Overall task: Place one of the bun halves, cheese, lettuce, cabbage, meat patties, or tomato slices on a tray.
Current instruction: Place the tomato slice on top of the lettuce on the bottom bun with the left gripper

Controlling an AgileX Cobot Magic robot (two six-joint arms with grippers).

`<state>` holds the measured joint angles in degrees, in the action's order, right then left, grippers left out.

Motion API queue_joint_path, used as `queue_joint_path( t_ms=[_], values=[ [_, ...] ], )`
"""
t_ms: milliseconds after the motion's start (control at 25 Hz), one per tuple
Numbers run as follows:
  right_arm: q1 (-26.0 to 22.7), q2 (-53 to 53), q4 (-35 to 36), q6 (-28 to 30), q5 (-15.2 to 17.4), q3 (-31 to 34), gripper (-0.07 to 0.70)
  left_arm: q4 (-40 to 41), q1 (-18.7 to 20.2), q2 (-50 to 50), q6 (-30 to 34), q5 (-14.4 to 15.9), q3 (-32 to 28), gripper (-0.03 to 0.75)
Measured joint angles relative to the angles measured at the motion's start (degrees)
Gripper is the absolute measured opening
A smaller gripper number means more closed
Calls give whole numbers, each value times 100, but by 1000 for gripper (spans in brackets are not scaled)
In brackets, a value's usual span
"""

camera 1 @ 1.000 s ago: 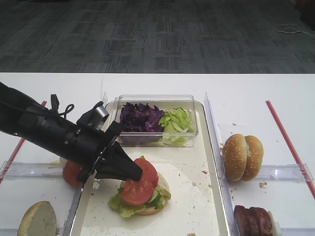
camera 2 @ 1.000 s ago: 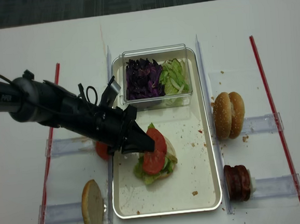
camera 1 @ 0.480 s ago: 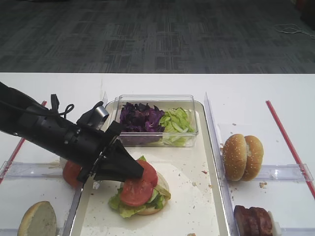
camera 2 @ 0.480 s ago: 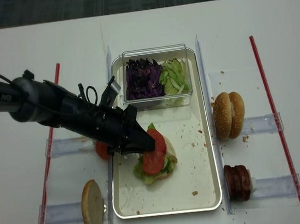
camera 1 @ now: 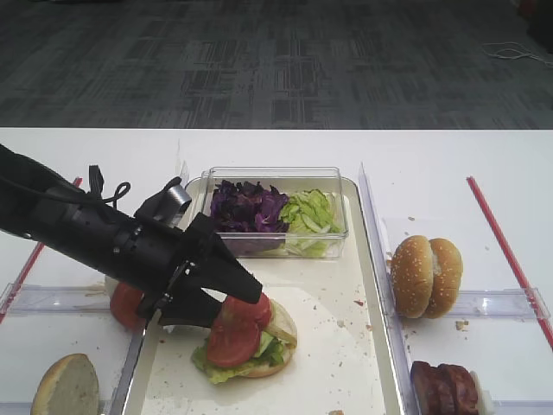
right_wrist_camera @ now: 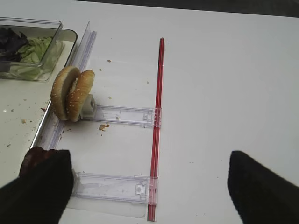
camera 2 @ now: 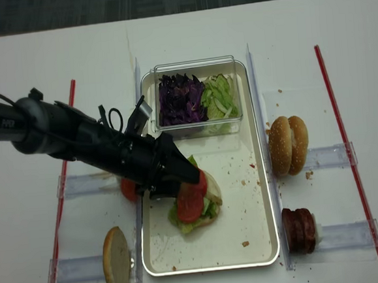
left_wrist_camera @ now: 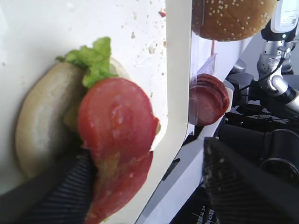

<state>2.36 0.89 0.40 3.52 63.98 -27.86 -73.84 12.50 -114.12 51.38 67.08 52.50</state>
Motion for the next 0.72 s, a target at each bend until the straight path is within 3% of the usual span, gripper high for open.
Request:
queue_joint_path(
  t_ms=[200, 440, 480, 520, 720],
  values=[
    [0, 0, 0, 0, 0, 0, 693, -58, 0, 0, 150, -11, 0, 523],
    [0, 0, 0, -21, 0, 0, 693, -119, 11, -4, 166, -46, 0, 543],
    [-236, -89, 0, -21, 0, 0, 693, -119, 11, -4, 166, -46, 0, 543],
    [0, 0, 0, -21, 0, 0, 693, -119, 11, -4, 192, -46, 0, 544],
    [0, 0, 0, -21, 0, 0, 693, -142, 11, -4, 352, -46, 0, 563]
  ],
)
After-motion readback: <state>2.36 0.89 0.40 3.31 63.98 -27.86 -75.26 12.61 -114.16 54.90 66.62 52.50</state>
